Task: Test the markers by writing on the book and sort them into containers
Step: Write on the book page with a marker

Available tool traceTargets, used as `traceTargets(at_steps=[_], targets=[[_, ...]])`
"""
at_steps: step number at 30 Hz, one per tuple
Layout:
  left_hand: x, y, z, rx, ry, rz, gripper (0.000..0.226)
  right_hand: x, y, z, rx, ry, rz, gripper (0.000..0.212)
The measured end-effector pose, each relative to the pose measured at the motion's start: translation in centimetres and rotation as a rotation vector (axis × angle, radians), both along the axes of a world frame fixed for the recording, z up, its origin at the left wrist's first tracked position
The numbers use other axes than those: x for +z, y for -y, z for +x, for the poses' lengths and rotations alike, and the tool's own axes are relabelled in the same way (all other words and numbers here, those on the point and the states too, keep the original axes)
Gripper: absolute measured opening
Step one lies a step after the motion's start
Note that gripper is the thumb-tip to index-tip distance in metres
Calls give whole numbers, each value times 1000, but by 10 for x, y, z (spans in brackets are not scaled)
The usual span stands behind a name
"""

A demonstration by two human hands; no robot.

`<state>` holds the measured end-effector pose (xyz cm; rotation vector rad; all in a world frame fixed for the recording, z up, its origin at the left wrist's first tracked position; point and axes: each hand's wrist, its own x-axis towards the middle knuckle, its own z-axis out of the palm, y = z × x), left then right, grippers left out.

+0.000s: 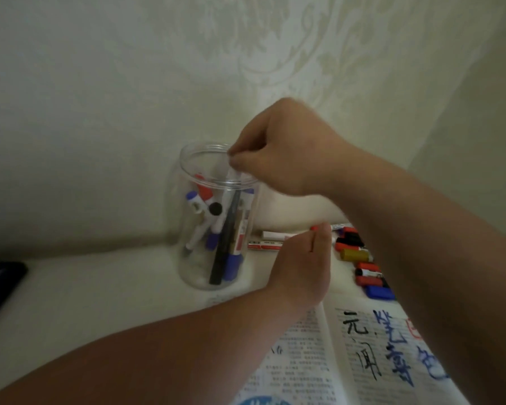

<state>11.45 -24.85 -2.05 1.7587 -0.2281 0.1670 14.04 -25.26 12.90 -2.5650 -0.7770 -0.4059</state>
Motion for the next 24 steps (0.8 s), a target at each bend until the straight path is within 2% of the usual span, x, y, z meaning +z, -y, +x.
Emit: traceTargets(at_steps=[2,7,11,13,15,17,21,24], targets=[[-1,-1,-1,-6,-29,11,41,-5,-2,0,21,-30,-6,15],[2,2,1,-3,-27,-29,56,-6,8,1,47,-59,122,28],[-8,2,4,-27,-20,-137,53,-9,29,-8,50,91,324,19],[-9,3,6,-25,-60,-213,51,-12,55,-15,2,164,422,17],[-8,3,8,12,-101,-242,51,-25,92,-23,-83,158,460,17],[-9,3,9,43,-94,-225,56,-47,134,-30,-204,29,416,18],[-8,5,6,41,-21,-129,57,-98,204,-49,-482,-200,33,28],[-9,8,6,48,56,-40,57,-118,224,-64,-467,-262,-48,27]])
